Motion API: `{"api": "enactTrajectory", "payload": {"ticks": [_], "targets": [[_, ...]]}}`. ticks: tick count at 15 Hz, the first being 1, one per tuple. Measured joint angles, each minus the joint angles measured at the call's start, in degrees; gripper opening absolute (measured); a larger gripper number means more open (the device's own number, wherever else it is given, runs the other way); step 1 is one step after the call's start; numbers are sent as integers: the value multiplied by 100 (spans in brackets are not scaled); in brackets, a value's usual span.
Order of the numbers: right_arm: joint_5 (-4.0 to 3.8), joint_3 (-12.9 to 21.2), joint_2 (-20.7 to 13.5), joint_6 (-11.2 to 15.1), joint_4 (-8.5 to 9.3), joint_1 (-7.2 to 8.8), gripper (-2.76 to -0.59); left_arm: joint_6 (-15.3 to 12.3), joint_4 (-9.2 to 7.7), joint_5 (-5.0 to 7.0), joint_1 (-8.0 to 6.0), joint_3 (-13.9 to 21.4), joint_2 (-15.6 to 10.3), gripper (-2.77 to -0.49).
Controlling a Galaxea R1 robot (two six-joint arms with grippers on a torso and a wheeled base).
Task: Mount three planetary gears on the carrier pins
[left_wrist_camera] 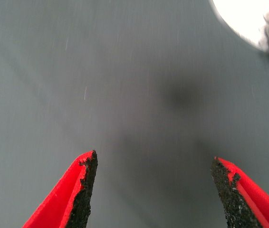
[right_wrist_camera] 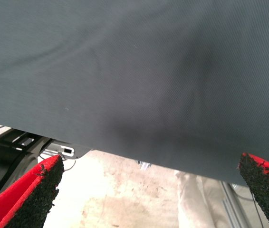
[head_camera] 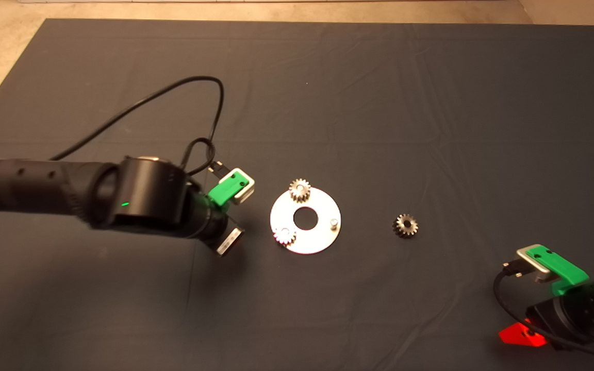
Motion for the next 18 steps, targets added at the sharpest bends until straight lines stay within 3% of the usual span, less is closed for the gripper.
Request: {"api": "enactTrajectory", "payload": {"ticks": [3,6,8,14,16,18], "targets": [[9,0,199,-2,-39,122,-61,-220,-502,50,-197,435,-838,-162],[11,-2,266,-2,-314,155,-61,-698,-867,46,-321,1224,-1542,-162],[0,-2,363,-6,-516,156,-61,-932,-1007,50,-354,1477,-1825,-162],[4,-13,707,-33,-956,436,-61,-1415,-936,48,-387,1619,-2017,-162],[11,-19,795,-50,-1067,461,-61,-1474,-732,51,-385,1626,-2039,-162],[14,-26,895,-119,-1319,473,-61,-1624,-412,48,-377,1648,-2037,-162]]}}
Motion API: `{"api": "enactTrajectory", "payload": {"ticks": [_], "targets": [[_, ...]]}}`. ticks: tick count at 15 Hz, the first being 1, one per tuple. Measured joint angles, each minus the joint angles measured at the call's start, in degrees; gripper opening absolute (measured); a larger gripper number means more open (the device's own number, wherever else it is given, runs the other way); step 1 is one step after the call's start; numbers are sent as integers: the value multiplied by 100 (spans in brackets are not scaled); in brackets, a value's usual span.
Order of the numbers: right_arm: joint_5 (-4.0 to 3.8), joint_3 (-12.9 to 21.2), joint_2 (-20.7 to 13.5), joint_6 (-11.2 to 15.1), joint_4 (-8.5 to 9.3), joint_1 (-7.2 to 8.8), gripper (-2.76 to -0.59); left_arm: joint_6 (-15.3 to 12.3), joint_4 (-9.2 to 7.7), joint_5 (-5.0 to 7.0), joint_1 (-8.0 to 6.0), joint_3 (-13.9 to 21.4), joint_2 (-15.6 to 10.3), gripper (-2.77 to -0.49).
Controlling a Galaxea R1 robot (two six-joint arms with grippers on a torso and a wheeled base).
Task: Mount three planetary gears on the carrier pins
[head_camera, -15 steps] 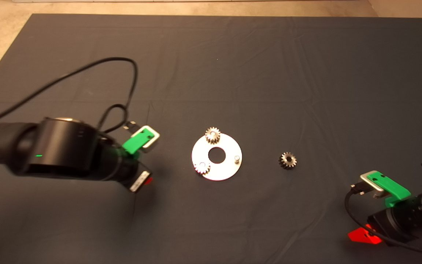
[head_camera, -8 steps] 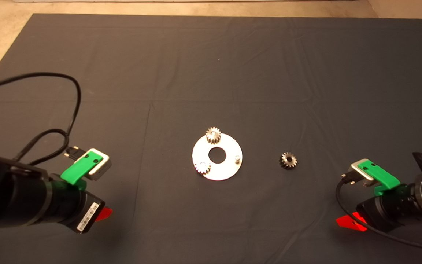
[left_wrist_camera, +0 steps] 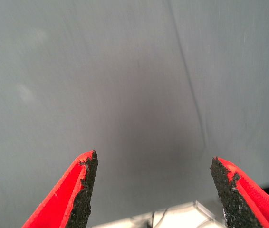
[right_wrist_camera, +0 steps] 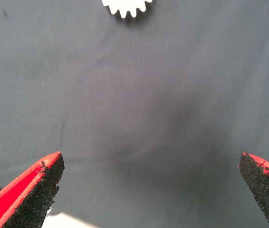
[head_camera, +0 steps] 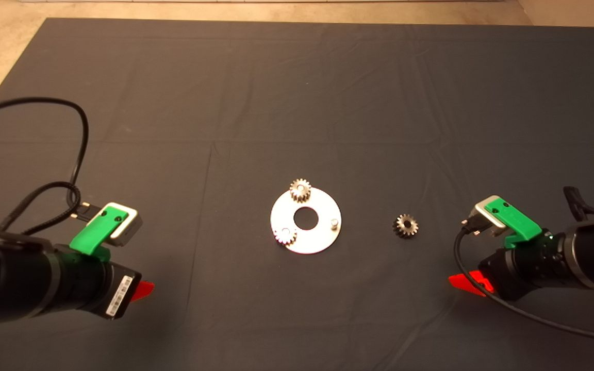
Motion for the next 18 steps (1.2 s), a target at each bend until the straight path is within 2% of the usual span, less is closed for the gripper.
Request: {"api": "enactTrajectory", "payload": {"ticks": [1,3,5,7,10,13,15,18], "targets": [[1,-16,33,-29,-108,-2,-61,-66,180,0,52,12,2,-162],[3,-112,106,-79,-270,-4,-61,-172,408,2,214,15,51,-162],[6,-233,141,-101,-387,-24,-61,-344,567,5,276,23,235,-162],[0,-303,141,-123,-408,-106,-61,-455,689,-1,318,23,424,-162],[1,-388,160,-127,-460,-241,-61,-804,759,5,376,23,582,-162],[0,-507,232,-129,-520,-502,-61,-1011,797,-1,461,23,888,-162],[-16,-554,300,-134,-613,-572,-61,-1098,846,-12,473,23,1031,-162],[6,-639,427,-145,-772,-599,-61,-1179,850,2,495,25,1113,-162]]}}
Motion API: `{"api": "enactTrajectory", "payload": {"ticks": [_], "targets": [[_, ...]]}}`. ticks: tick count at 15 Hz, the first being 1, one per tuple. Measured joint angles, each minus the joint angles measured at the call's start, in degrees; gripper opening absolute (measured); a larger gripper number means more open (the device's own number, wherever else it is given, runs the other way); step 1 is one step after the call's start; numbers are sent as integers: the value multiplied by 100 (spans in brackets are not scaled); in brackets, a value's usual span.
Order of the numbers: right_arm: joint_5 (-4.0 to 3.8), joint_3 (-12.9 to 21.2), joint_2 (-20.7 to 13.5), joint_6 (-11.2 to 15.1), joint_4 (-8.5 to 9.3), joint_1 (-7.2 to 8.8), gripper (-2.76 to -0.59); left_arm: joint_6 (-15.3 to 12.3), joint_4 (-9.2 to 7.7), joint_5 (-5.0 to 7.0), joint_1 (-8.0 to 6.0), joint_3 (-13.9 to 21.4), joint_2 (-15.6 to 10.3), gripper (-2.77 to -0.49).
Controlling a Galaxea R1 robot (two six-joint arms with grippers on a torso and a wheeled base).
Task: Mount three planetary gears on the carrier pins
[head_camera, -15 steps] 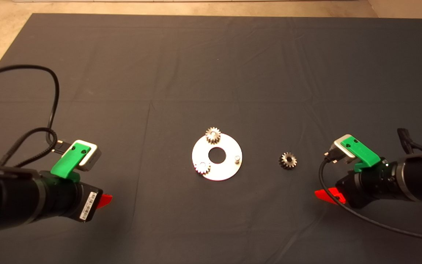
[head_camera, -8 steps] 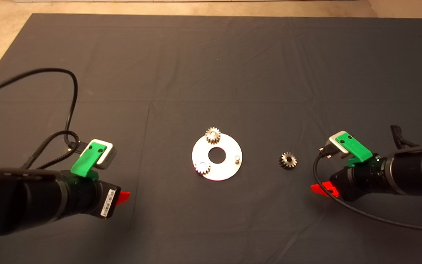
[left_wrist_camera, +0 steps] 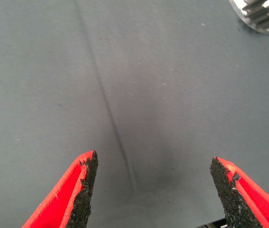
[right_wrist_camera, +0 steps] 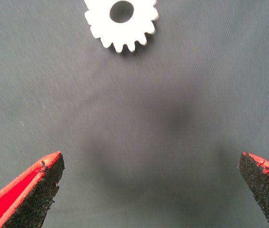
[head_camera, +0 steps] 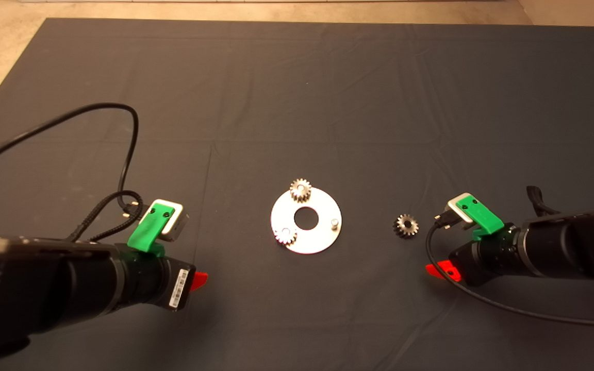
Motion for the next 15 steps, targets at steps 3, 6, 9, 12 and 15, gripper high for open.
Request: {"api": "enactTrajectory", "payload": {"ticks": [3,6,9,12,15], "targets": [[-24,-74,86,-1,-69,-26,-61,-59,18,-9,8,0,72,-162],[-9,-162,272,-1,-194,-26,-61,-88,21,-2,8,0,99,-162],[-9,-304,388,-1,-289,-26,-61,-98,22,-6,8,0,114,-162],[-2,-461,599,-22,-376,-27,-61,-100,29,-2,8,0,113,-162],[-6,-637,713,-37,-494,-28,-61,-102,35,-4,9,0,113,-162]]}}
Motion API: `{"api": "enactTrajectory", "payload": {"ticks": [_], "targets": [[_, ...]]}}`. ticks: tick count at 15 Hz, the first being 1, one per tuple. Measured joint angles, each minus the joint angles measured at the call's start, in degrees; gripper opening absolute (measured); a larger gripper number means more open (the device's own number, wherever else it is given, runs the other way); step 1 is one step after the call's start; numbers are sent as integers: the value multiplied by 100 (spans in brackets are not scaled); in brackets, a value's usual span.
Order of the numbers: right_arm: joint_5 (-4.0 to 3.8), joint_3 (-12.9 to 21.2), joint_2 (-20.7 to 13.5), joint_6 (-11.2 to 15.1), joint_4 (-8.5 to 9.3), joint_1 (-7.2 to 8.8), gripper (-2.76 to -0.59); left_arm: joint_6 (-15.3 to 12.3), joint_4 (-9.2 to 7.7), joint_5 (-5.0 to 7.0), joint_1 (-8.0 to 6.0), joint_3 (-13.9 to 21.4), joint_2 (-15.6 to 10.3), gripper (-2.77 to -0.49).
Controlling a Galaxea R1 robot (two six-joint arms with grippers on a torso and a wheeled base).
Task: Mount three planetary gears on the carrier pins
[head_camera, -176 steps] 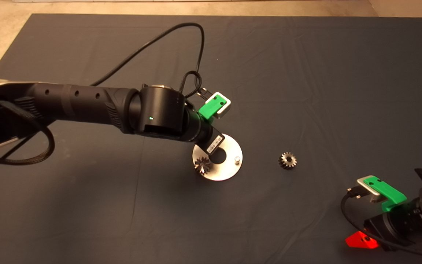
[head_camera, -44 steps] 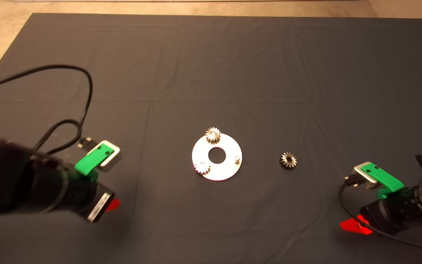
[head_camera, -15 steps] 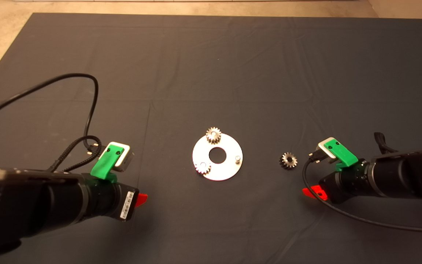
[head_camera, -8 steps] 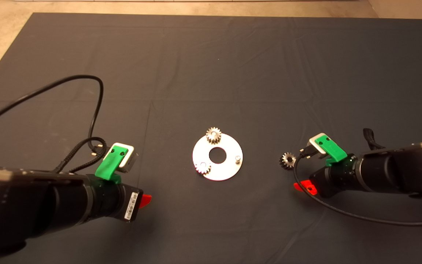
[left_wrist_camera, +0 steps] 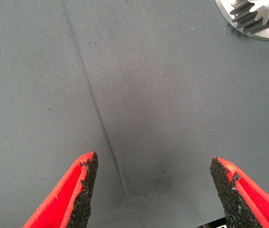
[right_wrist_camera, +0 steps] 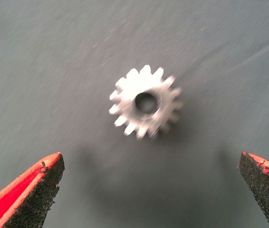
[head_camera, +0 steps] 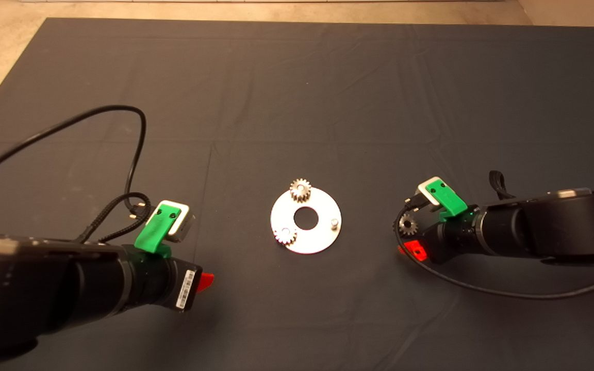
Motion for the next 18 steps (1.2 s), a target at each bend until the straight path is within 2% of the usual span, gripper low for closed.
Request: {"api": "enactTrajectory", "payload": {"ticks": [6,9,11,15,18], "targets": [[2,-284,211,-7,-88,-6,-62,0,2,0,2,0,0,-162],[-7,-399,336,-7,-124,-61,-64,0,3,-2,2,0,0,-162],[8,-455,384,-9,-129,-66,-81,0,2,1,2,0,-2,-162],[4,-562,401,-9,-172,-154,-96,0,3,0,2,0,0,-162],[2,-650,425,-38,-256,-199,-116,0,5,0,5,0,-2,-162]]}}
